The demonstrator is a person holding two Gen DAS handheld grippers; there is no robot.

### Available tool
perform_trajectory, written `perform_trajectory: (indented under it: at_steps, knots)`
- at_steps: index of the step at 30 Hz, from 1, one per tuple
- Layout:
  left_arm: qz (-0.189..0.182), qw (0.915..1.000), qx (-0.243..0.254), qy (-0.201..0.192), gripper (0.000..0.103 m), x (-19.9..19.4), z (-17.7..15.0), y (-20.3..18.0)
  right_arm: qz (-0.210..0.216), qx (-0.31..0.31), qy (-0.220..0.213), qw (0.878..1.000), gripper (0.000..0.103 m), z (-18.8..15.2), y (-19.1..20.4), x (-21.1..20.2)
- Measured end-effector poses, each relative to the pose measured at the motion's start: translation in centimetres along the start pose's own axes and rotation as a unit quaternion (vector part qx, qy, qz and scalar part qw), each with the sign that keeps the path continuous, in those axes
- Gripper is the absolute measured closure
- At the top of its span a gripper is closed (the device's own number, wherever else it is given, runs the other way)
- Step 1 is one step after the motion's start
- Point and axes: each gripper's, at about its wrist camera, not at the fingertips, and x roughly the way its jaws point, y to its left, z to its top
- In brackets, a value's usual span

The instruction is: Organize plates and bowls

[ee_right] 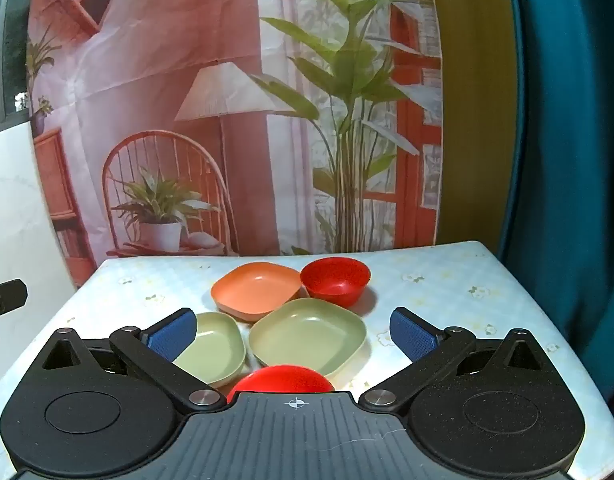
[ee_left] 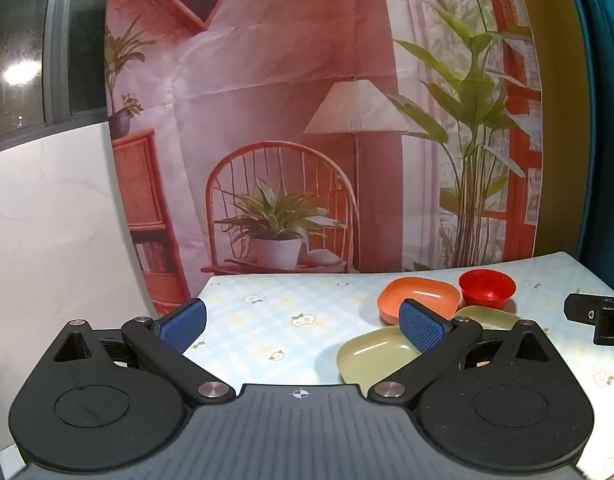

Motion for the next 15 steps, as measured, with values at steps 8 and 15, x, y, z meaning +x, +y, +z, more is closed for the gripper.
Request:
perform_trajectory:
  at_steps: [8, 15]
  knots:
    - [-0.001, 1.0, -0.002, 0.002, 0.0, 0.05, -0.16, 0.68, 0.001, 0.0, -0.004, 1.0, 0.0, -0.27, -0.22, -0.05]
    - [0.005, 0.9999, 0.003, 0.012, 0.0, 0.33, -0.12, 0.14, 0.003, 0.001, 0.0, 1.0, 0.0, -0.05, -0.62, 0.08]
